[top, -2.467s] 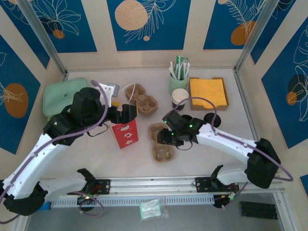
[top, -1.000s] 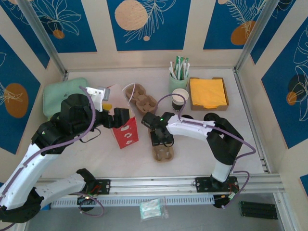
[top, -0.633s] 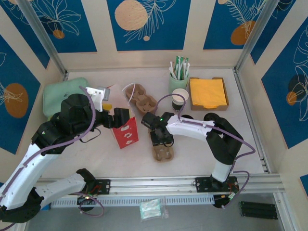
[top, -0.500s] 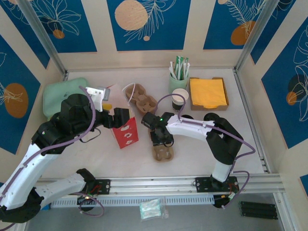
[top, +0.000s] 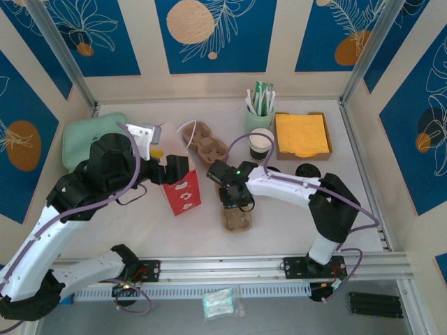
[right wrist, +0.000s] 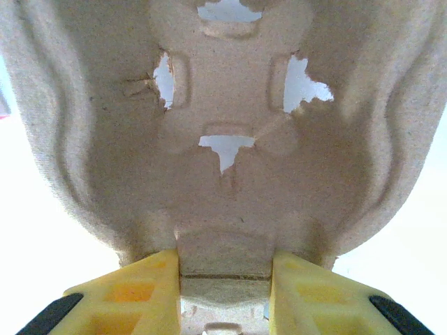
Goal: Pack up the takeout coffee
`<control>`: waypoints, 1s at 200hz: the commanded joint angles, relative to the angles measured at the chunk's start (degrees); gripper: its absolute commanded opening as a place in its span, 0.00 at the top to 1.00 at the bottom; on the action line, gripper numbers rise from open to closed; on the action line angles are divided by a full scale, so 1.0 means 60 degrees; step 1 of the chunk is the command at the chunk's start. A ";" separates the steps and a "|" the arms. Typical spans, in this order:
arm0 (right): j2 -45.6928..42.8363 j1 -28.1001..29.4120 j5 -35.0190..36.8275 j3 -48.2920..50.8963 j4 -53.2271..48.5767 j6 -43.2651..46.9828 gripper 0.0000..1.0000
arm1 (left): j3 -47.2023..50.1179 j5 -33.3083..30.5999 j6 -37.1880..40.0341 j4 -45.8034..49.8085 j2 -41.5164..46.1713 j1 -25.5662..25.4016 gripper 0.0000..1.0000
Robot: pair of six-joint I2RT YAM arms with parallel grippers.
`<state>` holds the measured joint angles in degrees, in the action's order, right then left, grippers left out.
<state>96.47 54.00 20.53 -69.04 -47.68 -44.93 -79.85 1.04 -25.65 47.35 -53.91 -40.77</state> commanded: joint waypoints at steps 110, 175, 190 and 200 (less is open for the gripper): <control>-0.4354 -0.1910 -0.0675 0.1477 -0.0252 0.0337 0.70 | -0.2667 -0.1765 0.1800 0.2794 -0.2656 -0.0399 0.01; -0.5701 -0.3484 -0.1678 0.2360 -0.0024 0.0873 0.71 | -0.2533 -0.1125 0.2026 0.3444 -0.3601 -0.0525 0.01; -0.5778 -0.3623 -0.1808 0.2437 0.0048 0.0937 0.71 | -0.2427 -0.0933 0.2003 0.3428 -0.3823 -0.0624 0.01; -0.5794 -0.3706 -0.1860 0.2467 0.0092 0.0959 0.71 | -0.2331 -0.0838 0.1976 0.3389 -0.3940 -0.0676 0.00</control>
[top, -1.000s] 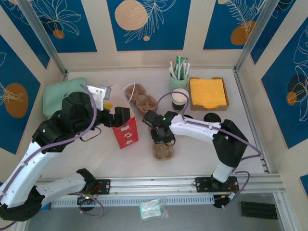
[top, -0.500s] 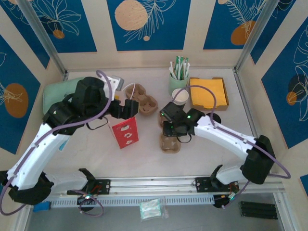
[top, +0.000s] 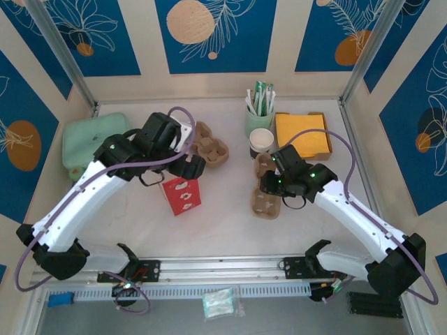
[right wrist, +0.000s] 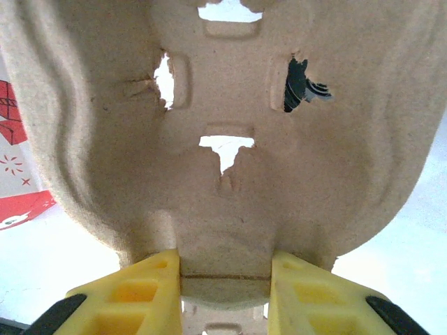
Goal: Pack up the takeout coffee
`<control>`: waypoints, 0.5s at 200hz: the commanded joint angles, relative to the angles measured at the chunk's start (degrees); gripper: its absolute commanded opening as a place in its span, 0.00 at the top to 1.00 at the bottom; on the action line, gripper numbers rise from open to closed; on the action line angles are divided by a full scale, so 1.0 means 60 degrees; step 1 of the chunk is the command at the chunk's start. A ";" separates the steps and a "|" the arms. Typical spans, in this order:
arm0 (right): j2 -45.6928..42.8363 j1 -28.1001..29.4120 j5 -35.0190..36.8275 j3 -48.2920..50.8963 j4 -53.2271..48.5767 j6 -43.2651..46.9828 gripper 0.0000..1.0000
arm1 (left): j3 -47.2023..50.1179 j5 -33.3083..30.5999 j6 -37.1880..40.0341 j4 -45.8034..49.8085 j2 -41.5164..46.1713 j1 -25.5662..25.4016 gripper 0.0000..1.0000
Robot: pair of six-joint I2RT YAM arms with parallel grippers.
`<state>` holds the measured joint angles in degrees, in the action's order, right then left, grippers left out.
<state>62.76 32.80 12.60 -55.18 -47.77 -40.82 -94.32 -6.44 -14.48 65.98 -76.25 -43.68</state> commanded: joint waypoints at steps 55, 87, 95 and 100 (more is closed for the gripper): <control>-0.0265 -0.0638 -0.0860 0.0199 0.0230 0.0546 0.71 | 0.0687 0.0643 -0.0138 0.0226 -0.0575 -0.0445 0.01; -0.0280 -0.0814 -0.0956 0.0114 0.0267 0.0662 0.72 | 0.0852 0.1000 -0.0264 -0.0005 -0.0749 -0.0583 0.01; -0.0274 -0.0848 -0.0972 0.0101 0.0263 0.0678 0.72 | 0.0838 0.1092 -0.0291 -0.0072 -0.0812 -0.0633 0.01; -0.0269 -0.0864 -0.0985 0.0100 0.0264 0.0680 0.72 | 0.0827 0.1159 -0.0309 -0.0118 -0.0834 -0.0669 0.01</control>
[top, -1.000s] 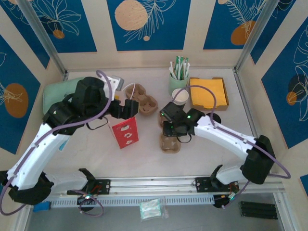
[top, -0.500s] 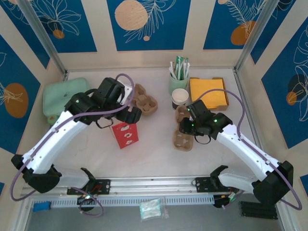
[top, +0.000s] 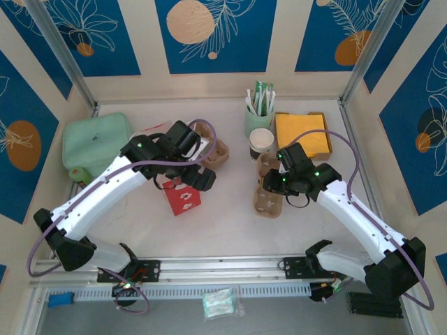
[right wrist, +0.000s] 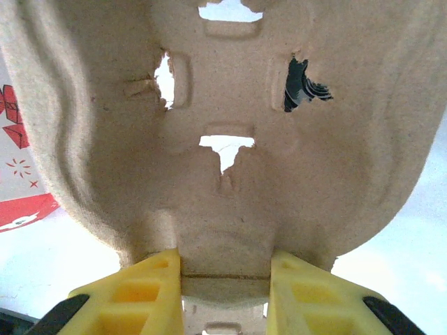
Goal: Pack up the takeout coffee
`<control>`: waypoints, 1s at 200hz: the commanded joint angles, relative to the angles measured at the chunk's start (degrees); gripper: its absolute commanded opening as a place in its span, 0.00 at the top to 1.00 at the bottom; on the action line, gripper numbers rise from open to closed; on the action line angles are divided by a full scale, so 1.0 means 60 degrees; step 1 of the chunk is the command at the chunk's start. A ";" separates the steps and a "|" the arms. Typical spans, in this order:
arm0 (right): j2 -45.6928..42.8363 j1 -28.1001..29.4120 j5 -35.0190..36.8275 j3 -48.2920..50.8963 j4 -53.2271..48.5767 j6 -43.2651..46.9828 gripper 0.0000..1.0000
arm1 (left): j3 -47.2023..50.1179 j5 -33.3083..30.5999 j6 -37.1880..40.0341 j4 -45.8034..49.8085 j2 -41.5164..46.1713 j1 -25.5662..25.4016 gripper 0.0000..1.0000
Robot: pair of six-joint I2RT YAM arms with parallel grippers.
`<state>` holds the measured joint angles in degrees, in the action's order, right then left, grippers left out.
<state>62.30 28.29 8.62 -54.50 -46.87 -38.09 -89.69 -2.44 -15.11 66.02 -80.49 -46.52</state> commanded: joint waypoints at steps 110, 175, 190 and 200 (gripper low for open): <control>-0.0130 -0.0574 -0.0470 -0.0203 0.0221 0.0351 0.74 | -0.0474 0.1803 -0.0962 -0.1358 -0.0572 -0.1428 0.00; -0.0139 -0.0869 -0.0585 -0.0448 0.0204 0.0437 0.74 | -0.1076 0.2128 -0.1176 -0.1782 -0.0949 -0.2083 0.01; -0.0144 -0.0905 -0.0602 -0.0553 0.0195 0.0440 0.74 | -0.1211 0.1966 -0.1129 -0.1698 -0.0926 -0.2075 0.01; -0.0138 -0.0919 -0.0627 -0.0662 0.0174 0.0448 0.74 | -0.1328 0.1799 -0.1086 -0.1609 -0.0890 -0.2075 0.01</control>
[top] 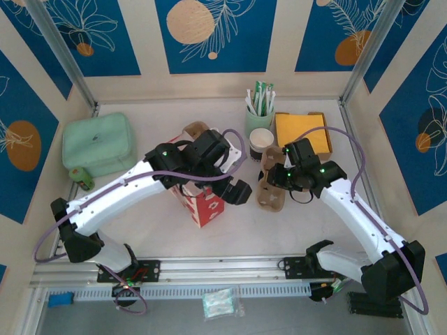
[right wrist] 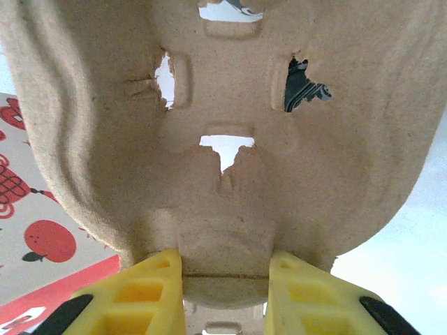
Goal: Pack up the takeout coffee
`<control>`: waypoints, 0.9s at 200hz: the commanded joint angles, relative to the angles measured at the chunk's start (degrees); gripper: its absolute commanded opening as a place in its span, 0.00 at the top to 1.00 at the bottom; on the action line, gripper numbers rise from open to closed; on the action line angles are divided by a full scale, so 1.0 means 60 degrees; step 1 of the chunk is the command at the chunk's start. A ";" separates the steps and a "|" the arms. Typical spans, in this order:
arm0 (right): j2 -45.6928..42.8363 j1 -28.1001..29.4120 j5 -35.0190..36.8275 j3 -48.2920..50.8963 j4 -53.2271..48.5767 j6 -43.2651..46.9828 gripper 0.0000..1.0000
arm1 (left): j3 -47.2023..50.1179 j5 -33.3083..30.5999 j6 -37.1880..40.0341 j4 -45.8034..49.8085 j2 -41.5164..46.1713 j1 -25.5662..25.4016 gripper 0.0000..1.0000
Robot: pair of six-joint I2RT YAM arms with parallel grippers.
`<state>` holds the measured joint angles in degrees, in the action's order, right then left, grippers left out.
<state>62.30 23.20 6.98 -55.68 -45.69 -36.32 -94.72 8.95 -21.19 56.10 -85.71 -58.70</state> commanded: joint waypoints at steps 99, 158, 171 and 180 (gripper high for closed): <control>0.0203 -0.0193 -0.0506 -0.3185 -0.0740 0.0616 0.74 | -0.1094 -0.2795 -0.0048 0.0177 0.1860 0.0036 0.01; 0.1005 0.0174 -0.0878 -0.5906 -0.1125 0.0749 0.74 | 0.0751 -0.5040 -0.0532 -0.0237 0.4346 0.0884 0.01; 0.1257 0.0463 -0.0872 -0.6554 -0.1198 0.0763 0.74 | 0.1200 -0.5154 -0.0633 -0.0335 0.4830 0.1267 0.01; 0.1469 0.0724 -0.0835 -0.6998 -0.1259 0.0775 0.74 | 0.1489 -0.5032 -0.0694 -0.0418 0.5061 0.1560 0.01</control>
<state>68.88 24.45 3.55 -91.24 -51.31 -32.95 -89.73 -17.32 -23.35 55.05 -58.50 -52.80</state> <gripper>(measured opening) 0.258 0.994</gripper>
